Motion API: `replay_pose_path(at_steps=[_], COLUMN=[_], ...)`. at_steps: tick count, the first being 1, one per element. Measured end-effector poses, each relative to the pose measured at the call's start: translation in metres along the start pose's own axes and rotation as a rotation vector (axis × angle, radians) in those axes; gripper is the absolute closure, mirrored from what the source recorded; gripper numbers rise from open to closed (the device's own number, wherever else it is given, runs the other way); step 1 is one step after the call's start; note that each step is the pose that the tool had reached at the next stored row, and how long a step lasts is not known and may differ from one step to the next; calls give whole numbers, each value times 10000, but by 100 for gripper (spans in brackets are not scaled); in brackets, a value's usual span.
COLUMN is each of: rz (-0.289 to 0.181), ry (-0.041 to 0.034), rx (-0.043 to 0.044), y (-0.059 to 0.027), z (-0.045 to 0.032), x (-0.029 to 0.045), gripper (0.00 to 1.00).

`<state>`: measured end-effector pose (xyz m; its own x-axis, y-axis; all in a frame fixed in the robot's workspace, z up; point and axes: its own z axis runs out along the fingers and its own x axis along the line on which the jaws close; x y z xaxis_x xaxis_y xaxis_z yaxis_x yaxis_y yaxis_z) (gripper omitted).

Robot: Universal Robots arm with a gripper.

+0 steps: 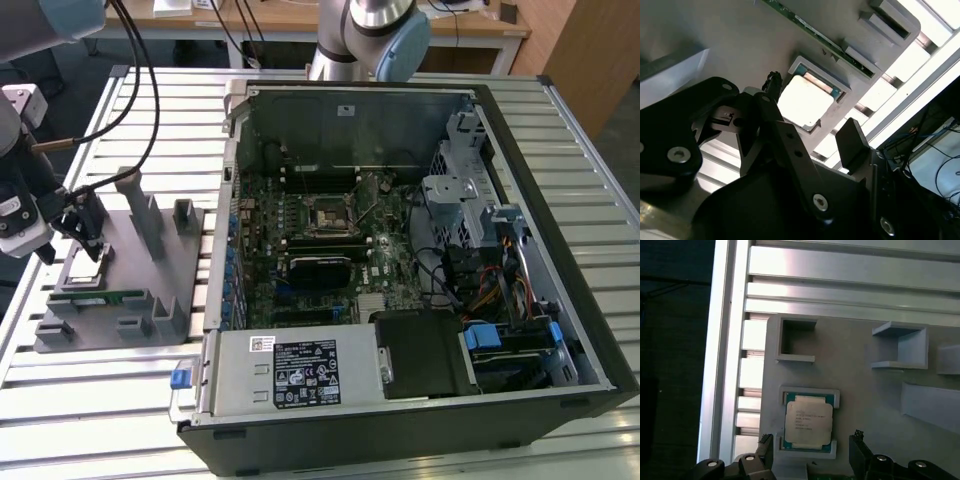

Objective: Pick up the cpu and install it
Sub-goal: 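Pick up the cpu and move it towards the insertion slot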

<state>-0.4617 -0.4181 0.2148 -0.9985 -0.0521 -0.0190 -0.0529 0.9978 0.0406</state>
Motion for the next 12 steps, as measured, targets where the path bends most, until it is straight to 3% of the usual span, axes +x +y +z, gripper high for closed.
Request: replay_pose_path(at_steps=[12], rz=[413], ry=[-16], rx=[8], y=[32], z=[128], x=[0], gripper=[30])
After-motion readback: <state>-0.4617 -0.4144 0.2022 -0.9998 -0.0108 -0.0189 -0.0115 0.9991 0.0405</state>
